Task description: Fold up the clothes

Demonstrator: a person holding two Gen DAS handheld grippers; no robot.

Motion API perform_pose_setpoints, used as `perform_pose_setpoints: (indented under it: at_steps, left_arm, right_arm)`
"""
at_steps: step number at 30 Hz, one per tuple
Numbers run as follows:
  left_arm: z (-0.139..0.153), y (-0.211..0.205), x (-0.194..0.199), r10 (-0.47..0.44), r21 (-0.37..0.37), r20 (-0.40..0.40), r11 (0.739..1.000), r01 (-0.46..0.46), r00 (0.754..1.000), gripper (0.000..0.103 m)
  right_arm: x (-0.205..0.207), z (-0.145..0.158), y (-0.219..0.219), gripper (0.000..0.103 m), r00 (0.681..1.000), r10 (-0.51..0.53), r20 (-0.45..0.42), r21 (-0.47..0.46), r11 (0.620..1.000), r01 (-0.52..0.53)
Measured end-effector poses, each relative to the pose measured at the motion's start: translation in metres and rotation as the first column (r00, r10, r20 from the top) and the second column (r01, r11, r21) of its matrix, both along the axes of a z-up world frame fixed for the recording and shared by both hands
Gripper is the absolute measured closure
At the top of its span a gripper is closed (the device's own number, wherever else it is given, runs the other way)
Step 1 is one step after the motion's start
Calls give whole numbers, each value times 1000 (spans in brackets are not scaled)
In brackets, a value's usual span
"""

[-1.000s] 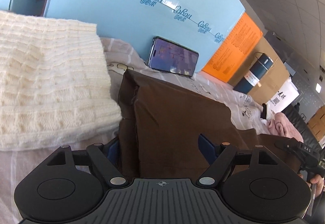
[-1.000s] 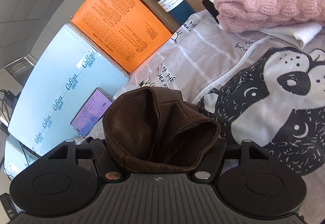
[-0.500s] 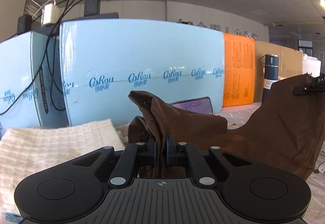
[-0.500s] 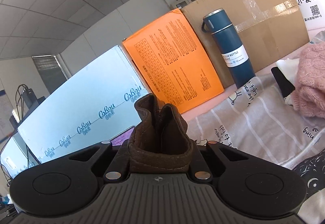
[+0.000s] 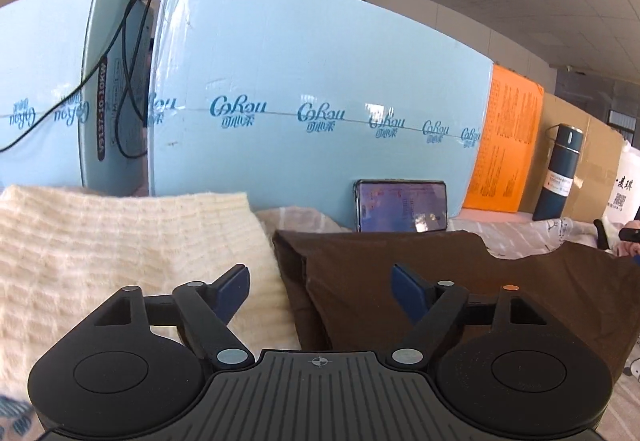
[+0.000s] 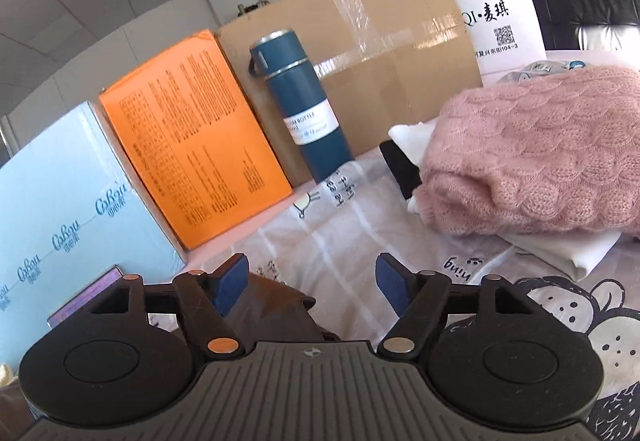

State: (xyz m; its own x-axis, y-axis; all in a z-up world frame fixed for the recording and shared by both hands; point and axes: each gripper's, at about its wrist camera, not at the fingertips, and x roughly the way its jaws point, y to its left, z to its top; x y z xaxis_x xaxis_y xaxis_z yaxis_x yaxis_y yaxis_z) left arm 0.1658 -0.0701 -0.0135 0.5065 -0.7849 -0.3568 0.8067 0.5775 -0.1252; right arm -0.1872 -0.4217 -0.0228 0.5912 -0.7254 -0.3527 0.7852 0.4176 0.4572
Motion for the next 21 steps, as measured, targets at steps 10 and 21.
perform_pose_setpoints:
  at_steps: [10,21]
  left_arm:
    - [0,-51,37,-132,154,-19,979,133,991,15]
    - [7,-40,37,-306,-6,-187,951,310,933,14]
  right_arm:
    - [5,6,15,24,972,217,86,-58,975,-212]
    - [5,9,25,23,966,242,89,-113,966,-231]
